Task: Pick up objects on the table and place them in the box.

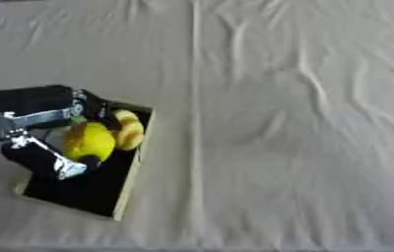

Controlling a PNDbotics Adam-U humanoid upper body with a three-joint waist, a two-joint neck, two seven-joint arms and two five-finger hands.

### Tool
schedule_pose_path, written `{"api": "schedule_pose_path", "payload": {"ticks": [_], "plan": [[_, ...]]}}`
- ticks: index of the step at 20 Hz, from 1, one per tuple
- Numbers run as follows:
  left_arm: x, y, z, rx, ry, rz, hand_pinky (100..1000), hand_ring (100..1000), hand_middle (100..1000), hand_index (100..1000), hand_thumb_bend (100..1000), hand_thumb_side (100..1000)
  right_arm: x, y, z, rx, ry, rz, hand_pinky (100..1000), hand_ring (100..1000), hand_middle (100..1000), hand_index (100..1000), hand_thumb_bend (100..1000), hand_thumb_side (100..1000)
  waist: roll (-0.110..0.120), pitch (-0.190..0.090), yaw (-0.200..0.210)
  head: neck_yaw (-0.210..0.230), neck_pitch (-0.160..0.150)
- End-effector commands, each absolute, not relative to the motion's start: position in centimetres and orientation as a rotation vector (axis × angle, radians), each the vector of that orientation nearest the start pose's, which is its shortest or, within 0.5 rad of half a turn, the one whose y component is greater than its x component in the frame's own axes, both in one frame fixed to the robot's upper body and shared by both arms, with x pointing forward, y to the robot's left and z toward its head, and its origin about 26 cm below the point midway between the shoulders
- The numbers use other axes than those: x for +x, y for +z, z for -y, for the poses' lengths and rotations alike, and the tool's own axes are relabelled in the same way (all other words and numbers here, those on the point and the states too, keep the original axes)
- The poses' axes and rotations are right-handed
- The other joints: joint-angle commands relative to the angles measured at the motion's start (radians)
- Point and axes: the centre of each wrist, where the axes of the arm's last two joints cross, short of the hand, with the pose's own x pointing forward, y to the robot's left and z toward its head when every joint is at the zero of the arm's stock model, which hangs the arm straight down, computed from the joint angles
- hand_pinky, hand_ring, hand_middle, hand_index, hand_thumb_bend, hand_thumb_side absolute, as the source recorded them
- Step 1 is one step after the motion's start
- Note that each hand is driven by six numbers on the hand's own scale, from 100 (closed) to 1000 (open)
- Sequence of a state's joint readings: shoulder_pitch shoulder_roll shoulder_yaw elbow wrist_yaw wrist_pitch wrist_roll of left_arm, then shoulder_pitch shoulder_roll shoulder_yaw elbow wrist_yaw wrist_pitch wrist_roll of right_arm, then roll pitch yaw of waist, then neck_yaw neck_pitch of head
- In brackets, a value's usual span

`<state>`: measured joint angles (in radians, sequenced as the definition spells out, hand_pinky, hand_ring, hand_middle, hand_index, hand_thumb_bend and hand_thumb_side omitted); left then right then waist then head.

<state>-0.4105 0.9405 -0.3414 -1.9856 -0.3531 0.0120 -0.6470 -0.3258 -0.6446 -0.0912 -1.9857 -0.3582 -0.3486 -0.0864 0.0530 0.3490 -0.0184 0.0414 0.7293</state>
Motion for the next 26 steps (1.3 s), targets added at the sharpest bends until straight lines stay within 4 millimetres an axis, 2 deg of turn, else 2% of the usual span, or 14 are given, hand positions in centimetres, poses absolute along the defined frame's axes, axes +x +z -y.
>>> {"api": "schedule_pose_path", "payload": {"ticks": [1,2,3,4,5,9,12,14,15,19,22,26], "plan": [[29.3,23.7,-27.6,0.538,-1.927,1.343,867,842,812,915,355,100,29.2,26.0,32.1,0.072,-0.491,-3.565,1000,836,645,844,100,525,-0.003,-0.021,-0.001,-0.003,0.002],[29.3,23.6,-27.6,0.539,-1.934,1.336,878,851,822,923,367,100,29.2,26.0,32.2,0.073,-0.491,-3.566,1000,836,645,844,100,525,-0.003,-0.020,-0.001,-0.003,0.002],[29.3,23.6,-27.6,0.543,-1.939,1.335,908,877,854,947,443,128,29.2,26.0,32.2,0.073,-0.491,-3.567,1000,836,645,844,100,525,-0.003,-0.020,-0.001,-0.004,0.003],[29.3,23.7,-27.6,0.552,-1.944,1.335,912,881,857,949,453,137,29.2,26.0,32.2,0.074,-0.491,-3.568,1000,837,645,844,100,525,-0.003,-0.020,-0.001,-0.004,0.004],[29.3,23.8,-27.7,0.566,-1.946,1.336,923,888,861,948,512,191,29.2,25.9,32.2,0.074,-0.492,-3.568,1000,837,645,844,100,525,-0.003,-0.021,-0.001,-0.004,0.004],[29.3,24.1,-27.8,0.634,-1.942,1.362,928,900,865,945,535,209,29.2,25.9,32.2,0.078,-0.497,-3.572,1000,837,644,844,100,524,-0.003,-0.022,0.000,-0.006,0.005],[29.3,24.5,-27.9,0.669,-1.931,1.397,924,896,862,942,512,192,29.2,25.9,32.2,0.081,-0.498,-3.572,1000,837,645,844,100,524,-0.002,-0.025,0.002,-0.007,0.005],[29.4,25.1,-28.0,0.704,-1.898,1.450,906,883,850,933,441,128,29.1,25.9,32.3,0.085,-0.497,-3.571,1000,838,646,845,100,524,-0.003,-0.028,0.003,-0.009,0.006],[29.5,25.4,-28.0,0.724,-1.873,1.488,881,862,835,916,343,100,29.1,25.9,32.3,0.088,-0.497,-3.570,1000,838,646,845,100,524,-0.003,-0.029,0.004,-0.010,0.007],[29.6,27.9,-29.0,0.836,-1.631,1.840,845,819,789,879,100,100,29.0,25.9,32.6,0.111,-0.485,-3.563,999,837,647,845,100,524,-0.004,-0.033,0.011,-0.021,0.011],[29.4,29.5,-30.2,0.945,-1.352,2.121,834,802,769,863,100,100,29.0,25.8,32.7,0.130,-0.473,-3.561,999,837,647,845,100,524,-0.005,-0.033,0.015,-0.036,0.010],[29.0,30.4,-31.8,1.083,-0.885,2.372,814,783,750,840,100,100,28.9,25.9,33.0,0.156,-0.448,-3.556,997,837,649,845,100,524,-0.005,-0.033,0.018,-0.055,0.014]]}}
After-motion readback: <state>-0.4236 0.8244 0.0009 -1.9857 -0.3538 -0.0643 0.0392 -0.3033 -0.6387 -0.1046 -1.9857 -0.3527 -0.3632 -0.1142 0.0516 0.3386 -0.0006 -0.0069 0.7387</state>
